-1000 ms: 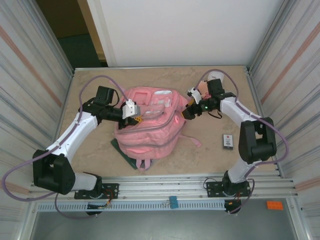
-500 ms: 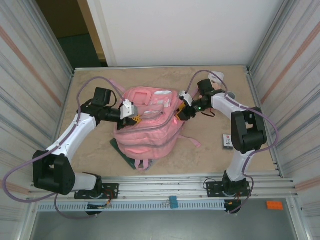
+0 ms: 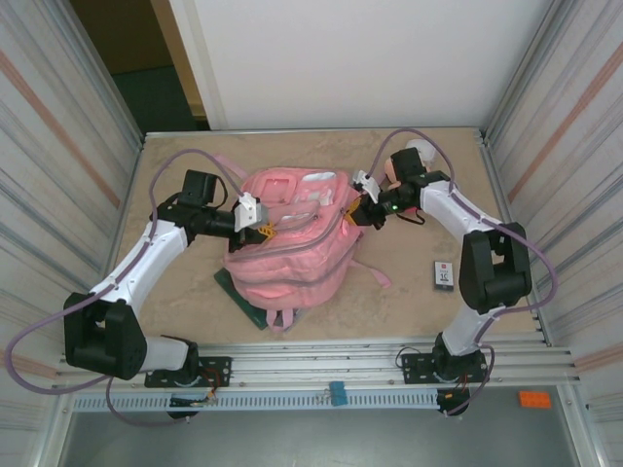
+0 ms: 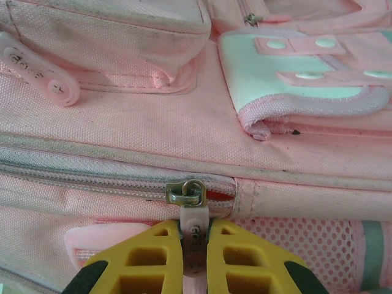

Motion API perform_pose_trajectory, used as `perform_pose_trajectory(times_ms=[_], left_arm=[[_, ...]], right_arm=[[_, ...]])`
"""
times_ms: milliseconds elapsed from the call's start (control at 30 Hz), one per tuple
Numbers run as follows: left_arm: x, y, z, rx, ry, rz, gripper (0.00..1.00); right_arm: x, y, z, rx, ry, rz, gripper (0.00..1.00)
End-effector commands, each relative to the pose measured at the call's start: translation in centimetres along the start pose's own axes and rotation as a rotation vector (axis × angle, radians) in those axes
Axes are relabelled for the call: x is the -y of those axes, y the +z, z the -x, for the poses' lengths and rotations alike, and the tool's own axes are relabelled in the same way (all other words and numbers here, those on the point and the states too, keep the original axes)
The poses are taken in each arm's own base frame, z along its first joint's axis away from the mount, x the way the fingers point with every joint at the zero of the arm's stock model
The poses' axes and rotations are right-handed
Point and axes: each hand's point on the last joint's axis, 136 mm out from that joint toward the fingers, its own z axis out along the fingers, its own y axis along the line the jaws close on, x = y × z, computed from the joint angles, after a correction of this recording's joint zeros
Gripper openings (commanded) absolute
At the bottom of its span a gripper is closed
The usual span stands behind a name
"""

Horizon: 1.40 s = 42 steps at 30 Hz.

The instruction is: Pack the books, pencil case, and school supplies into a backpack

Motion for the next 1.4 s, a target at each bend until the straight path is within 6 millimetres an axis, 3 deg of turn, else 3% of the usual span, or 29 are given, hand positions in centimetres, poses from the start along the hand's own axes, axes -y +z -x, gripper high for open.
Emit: perform_pose_trajectory(times_ms=[0, 267, 500, 633, 767, 833, 1000, 1200, 1367], left_arm=[[-0.5, -0.9, 2.6, 0.093, 0.070, 0.027, 0.00], [-1.1, -1.1, 2.8, 0.092, 0.058, 0.061, 0.00], [-0.4, -1.2, 4.0, 0.160, 0.081, 0.024, 0.00], [-0.1, -1.4, 4.4, 0.176, 0.083, 0.015, 0.00], [0.3, -1.7, 4.7, 0.189, 0.107, 0.024, 0.00], [0.2, -1.7, 4.8, 0.188, 0.104, 0.031, 0.00], [-0.6, -1.7, 4.0, 0.139, 0.090, 0.084, 0.00], [-2.9, -1.2, 2.9, 0.015, 0.047, 0.212, 0.00], [-3.6, -0.7, 2.5, -0.013, 0.002, 0.241, 0.00]], right_arm=[[-2.4, -0.7, 1.3, 0.017, -0.017, 0.027, 0.00], [-5.0, -0.2, 1.3, -0.012, 0.032, 0.092, 0.02], [-4.5, 0.5, 1.6, 0.024, 0.119, 0.167, 0.12], [-4.2, 0.9, 1.8, 0.033, 0.153, 0.196, 0.25], [-4.2, 0.7, 2.0, 0.043, 0.167, 0.206, 0.28], [-4.3, 0.4, 2.1, 0.049, 0.161, 0.201, 0.24], [-4.2, -0.7, 2.2, 0.045, 0.155, 0.155, 0.00], [-5.6, -1.7, 3.2, 0.048, 0.168, 0.130, 0.00], [-6.1, -1.6, 3.4, 0.011, 0.195, 0.078, 0.00]])
